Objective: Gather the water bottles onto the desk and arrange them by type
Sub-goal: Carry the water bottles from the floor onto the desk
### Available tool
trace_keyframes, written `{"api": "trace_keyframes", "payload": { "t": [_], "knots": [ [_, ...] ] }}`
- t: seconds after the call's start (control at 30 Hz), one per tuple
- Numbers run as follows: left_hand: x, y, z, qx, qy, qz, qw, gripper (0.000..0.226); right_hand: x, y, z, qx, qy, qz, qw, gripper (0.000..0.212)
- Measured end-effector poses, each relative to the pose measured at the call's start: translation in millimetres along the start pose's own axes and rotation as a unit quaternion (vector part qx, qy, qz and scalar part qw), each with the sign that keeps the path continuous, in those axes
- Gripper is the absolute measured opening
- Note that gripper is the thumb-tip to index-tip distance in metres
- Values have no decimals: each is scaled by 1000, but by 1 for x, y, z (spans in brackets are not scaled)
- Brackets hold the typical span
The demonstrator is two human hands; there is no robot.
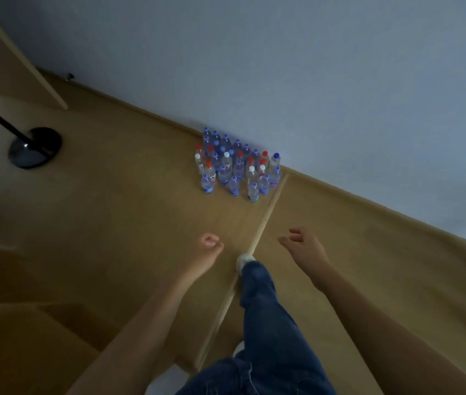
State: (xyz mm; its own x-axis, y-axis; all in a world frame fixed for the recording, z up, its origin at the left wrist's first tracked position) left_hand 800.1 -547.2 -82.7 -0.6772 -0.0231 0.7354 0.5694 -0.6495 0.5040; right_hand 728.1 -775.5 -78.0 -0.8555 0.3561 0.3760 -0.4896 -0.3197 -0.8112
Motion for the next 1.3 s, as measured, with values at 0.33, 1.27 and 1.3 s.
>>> {"api": "trace_keyframes", "payload": {
  "t": [0.33, 1.27, 1.3],
  "knots": [
    [-138, 93, 110, 48, 59, 64, 995, 29, -219, -113, -60, -5, -85, 34, 996, 53],
    [-530, 250, 320, -245, -138, -28, 959, 21, -453, -209, -303, -144, 171, -259, 940, 48],
    [-543, 253, 312, -241, -145, -28, 959, 20, -462, -203, -306, -148, 174, -263, 937, 49]
  ]
}}
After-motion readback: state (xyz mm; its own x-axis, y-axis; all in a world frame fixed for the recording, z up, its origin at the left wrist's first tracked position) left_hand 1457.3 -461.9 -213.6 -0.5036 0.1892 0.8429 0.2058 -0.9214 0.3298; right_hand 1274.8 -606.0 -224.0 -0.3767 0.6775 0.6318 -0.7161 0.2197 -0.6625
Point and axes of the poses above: each hand's wrist, its own x-axis away from the middle knuckle, its own z-axis out of the back of the hand, y = z × x, the point moved 3 cm from there along -x, towards the middle knuckle, and after that the axes turned 14 degrees about z, right-handed, at the moved point
